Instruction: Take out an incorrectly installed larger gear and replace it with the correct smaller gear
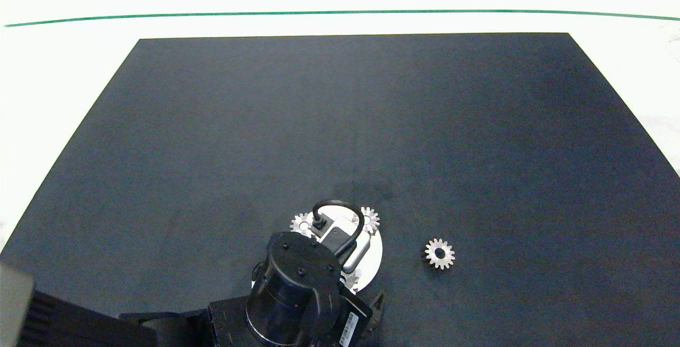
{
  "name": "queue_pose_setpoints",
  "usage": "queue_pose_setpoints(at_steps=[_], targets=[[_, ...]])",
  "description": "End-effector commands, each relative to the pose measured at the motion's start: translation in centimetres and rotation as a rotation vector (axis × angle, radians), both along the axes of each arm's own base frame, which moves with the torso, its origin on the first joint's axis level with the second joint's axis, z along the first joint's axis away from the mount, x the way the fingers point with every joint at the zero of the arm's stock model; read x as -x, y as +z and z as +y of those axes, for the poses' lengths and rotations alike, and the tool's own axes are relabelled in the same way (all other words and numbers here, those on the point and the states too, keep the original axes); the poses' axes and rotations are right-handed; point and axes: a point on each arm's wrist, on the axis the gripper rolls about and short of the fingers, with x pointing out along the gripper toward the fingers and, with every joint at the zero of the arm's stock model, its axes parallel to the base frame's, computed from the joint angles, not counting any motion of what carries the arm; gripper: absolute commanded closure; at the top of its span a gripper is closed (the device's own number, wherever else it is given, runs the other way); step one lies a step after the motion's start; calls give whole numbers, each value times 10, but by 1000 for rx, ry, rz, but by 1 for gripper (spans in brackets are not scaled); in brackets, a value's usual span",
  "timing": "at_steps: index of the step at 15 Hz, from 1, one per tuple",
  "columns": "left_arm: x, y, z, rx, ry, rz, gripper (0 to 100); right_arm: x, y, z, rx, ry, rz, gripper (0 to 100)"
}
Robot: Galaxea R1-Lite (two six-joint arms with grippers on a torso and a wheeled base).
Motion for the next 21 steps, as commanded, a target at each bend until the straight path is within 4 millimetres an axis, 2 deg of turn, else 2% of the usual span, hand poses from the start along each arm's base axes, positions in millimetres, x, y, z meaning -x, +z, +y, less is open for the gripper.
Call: queue_pose_setpoints(at_steps=[1, 6, 21], targets=[[5, 5, 4, -9, -16, -20, 16, 0, 0, 0, 0, 1, 0, 0], [5, -2, 6, -54, -26, -19, 26, 0, 0, 0, 0, 1, 0, 0], [5, -3, 7, -62, -28, -19, 56, 0, 0, 0, 0, 1, 3, 0]])
